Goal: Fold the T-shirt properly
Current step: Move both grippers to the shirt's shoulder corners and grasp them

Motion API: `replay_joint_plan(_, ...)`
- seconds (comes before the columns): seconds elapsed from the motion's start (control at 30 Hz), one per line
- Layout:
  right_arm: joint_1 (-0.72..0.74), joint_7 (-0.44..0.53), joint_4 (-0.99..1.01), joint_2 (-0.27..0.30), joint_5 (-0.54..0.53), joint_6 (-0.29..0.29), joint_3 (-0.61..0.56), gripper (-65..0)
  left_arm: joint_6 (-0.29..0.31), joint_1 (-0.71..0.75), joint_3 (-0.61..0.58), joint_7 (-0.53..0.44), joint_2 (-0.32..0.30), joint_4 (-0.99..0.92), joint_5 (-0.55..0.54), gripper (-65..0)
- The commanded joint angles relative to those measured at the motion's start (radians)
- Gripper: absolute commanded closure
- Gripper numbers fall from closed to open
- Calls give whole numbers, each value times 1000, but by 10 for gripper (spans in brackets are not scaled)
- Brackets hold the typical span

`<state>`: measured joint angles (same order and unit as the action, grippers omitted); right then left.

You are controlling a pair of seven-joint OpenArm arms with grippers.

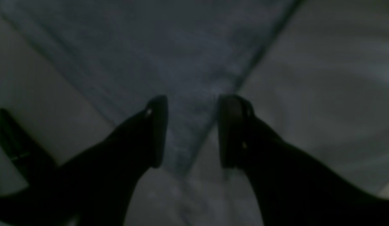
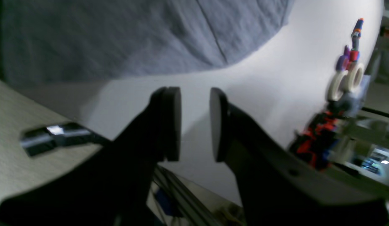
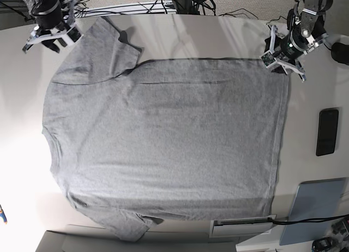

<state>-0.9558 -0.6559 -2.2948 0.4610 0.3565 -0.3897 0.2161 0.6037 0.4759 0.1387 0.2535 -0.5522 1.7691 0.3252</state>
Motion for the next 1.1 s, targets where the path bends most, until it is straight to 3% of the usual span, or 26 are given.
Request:
replay_joint_plan(0.0, -8, 3, -13, 14, 3, 9, 6, -161, -5, -10, 6, 8, -18, -10, 11, -273)
replay_joint_plan(0.17, -5, 14, -13, 21, 4, 13, 6, -161, -3, -13, 6, -1, -19, -72, 43, -273)
replay_joint_plan(0.33, 9, 24, -13, 21, 3, 12, 6, -161, -2, -13, 6, -92, -19, -127, 154, -273)
replay_joint_plan(0.6, 11, 32, -13, 22, 3, 12, 6, -161, -2, -10, 6, -90, -21, -180, 273, -273)
replay_joint_plan(0.9, 14, 44, -13, 51, 3, 12, 6, -161, -9, -8, 6, -97, -39, -202, 281, -272)
replay_joint_plan(1.0, 26, 44, -13, 72, 3, 12, 6, -161, 5, -7, 6, -97, -29, -202, 281, -238)
replay_joint_plan(1.07, 30, 49, -13, 77, -2, 11, 6, -161, 41, -7, 6, -98, -27, -202, 281, -176)
